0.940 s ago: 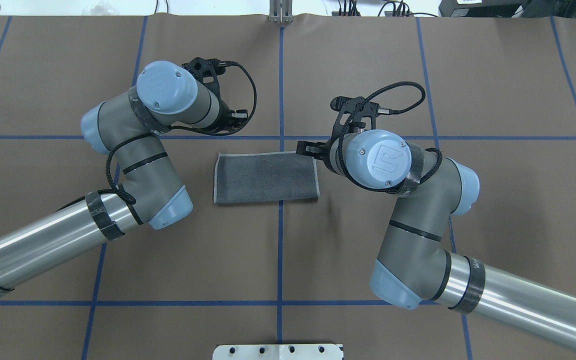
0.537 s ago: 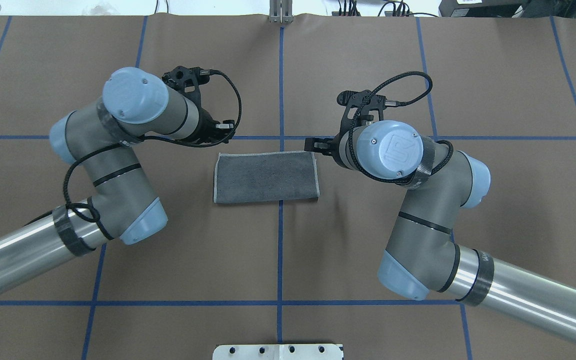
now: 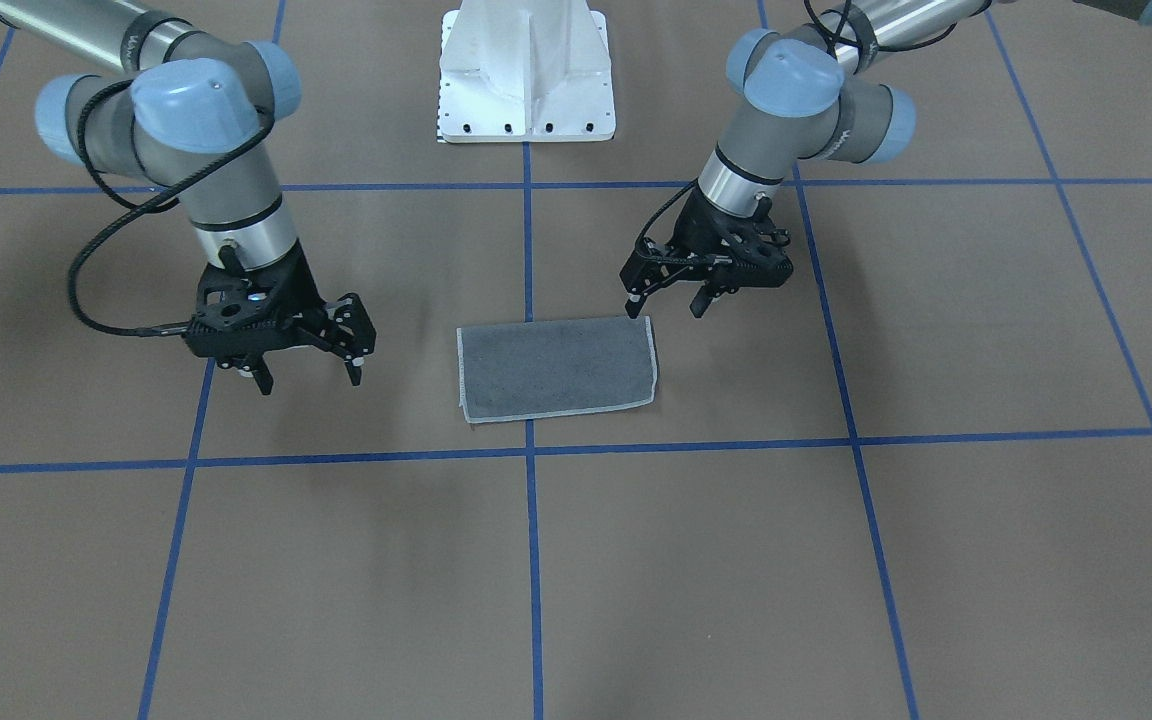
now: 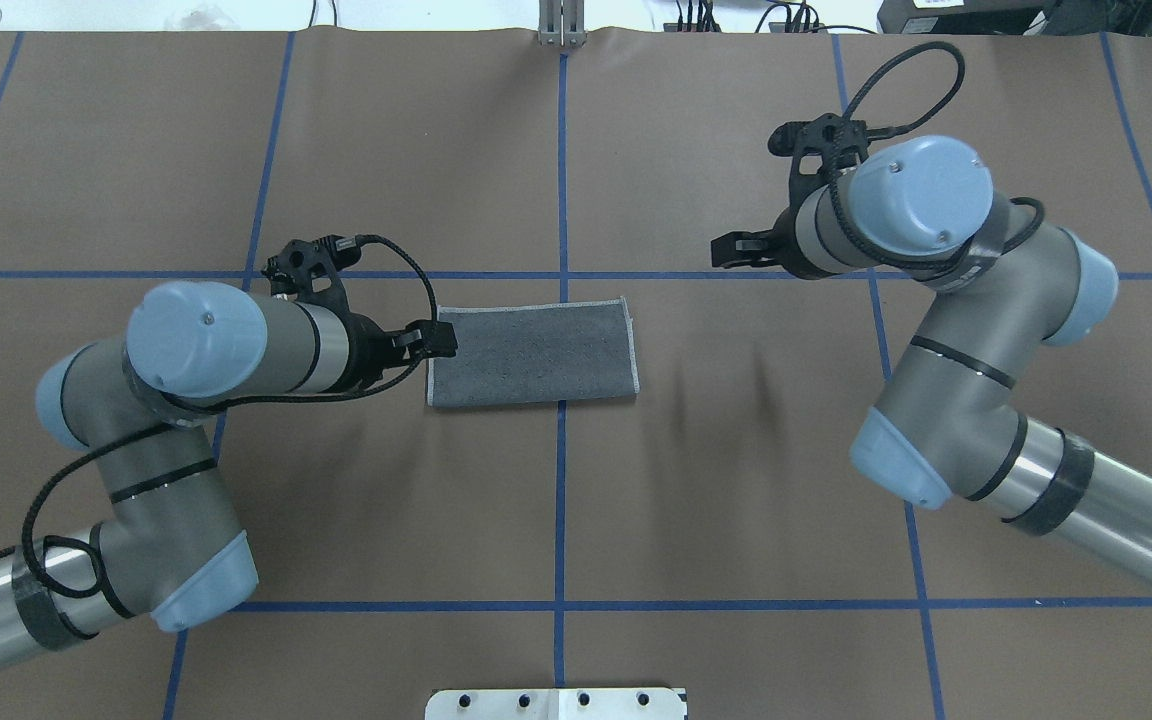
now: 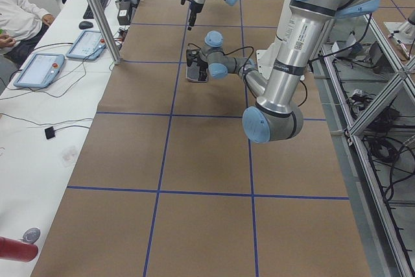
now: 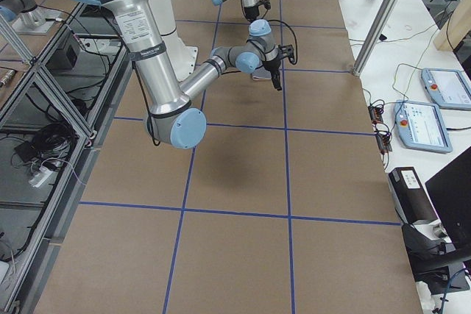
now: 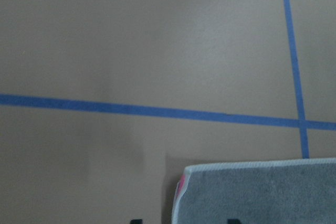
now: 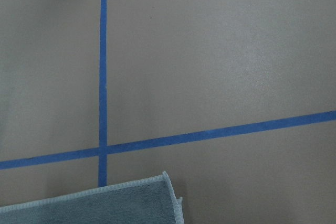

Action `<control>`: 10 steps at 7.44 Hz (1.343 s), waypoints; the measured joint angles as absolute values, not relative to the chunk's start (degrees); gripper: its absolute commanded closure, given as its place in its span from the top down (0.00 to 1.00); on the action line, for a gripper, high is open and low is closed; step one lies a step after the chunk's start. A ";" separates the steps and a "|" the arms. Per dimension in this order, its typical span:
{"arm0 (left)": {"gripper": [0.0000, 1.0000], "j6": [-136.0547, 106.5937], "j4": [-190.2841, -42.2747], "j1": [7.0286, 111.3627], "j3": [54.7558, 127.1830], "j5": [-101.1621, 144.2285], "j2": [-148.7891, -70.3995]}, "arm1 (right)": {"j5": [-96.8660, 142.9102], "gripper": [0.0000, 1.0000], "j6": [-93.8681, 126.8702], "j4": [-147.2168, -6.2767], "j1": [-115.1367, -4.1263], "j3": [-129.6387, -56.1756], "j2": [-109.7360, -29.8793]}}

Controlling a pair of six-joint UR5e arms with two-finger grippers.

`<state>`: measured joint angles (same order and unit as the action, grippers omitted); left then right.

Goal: Fold towel twice with both arms
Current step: 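Move the left gripper to the folded strip's end while the right arm withdraws, then grasp the end of the folded strip nearest the left gripper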

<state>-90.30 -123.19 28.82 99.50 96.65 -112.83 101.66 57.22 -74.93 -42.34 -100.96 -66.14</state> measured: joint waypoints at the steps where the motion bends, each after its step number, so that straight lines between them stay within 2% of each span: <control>1: 0.97 -96.35 -124.05 27.14 99.71 93.30 -112.64 | 104.99 0.99 53.42 -74.94 -45.34 -101.90 -68.05; 4: 0.97 -111.80 -126.60 25.66 99.24 89.58 -112.65 | 111.66 0.99 45.90 -74.89 -51.82 -103.68 -72.75; 5: 0.93 -113.56 -127.27 24.80 98.32 88.76 -112.61 | 112.13 0.99 44.98 -74.89 -52.45 -103.88 -73.41; 7: 0.65 -114.50 -127.74 23.07 96.35 87.05 -112.93 | 112.23 0.99 44.57 -74.88 -52.77 -104.02 -73.78; 10: 0.61 -114.65 -127.87 22.37 95.72 86.62 -112.92 | 112.08 0.99 44.57 -74.88 -52.89 -104.04 -73.82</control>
<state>-114.65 -127.87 22.37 95.72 86.62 -112.92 112.08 44.57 -74.88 -52.89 -104.04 -73.82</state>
